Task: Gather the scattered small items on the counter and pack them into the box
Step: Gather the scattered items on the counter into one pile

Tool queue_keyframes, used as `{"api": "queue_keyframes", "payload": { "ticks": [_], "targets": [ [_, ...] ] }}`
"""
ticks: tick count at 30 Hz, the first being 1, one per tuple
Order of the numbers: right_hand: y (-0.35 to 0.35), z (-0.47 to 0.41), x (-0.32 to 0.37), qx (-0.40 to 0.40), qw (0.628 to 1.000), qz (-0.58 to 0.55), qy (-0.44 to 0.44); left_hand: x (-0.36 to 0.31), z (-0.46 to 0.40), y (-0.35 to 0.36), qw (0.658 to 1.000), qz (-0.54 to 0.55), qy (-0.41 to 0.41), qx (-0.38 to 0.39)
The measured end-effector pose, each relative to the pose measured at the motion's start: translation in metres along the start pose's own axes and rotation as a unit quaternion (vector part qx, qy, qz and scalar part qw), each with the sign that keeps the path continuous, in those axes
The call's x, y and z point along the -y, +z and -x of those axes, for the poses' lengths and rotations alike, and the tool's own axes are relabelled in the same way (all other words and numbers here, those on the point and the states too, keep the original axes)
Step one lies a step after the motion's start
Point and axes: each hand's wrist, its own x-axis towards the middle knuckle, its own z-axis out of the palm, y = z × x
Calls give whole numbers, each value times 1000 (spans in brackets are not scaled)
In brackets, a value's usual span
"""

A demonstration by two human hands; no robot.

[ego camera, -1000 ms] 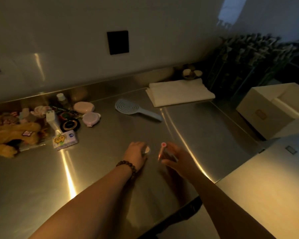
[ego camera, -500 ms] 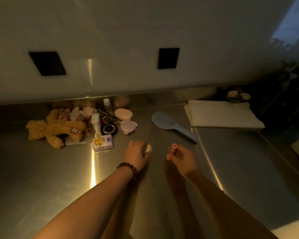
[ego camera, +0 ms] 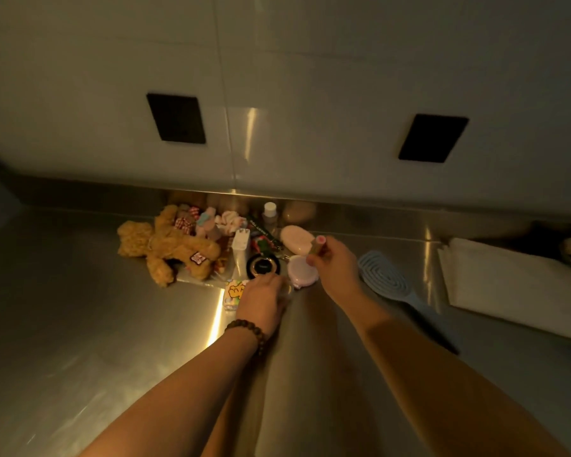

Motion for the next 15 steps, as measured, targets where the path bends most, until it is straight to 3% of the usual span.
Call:
{"api": "queue_keyframes", "payload": {
  "ticks": [6, 15],
  "targets": [
    [36, -38, 14, 53, 998, 26, -33, 9, -7, 8, 1000, -4, 21, -8],
    [47, -50, 10, 54, 994, 76, -60, 18, -6, 12, 999, -37, 23, 4]
  ]
}}
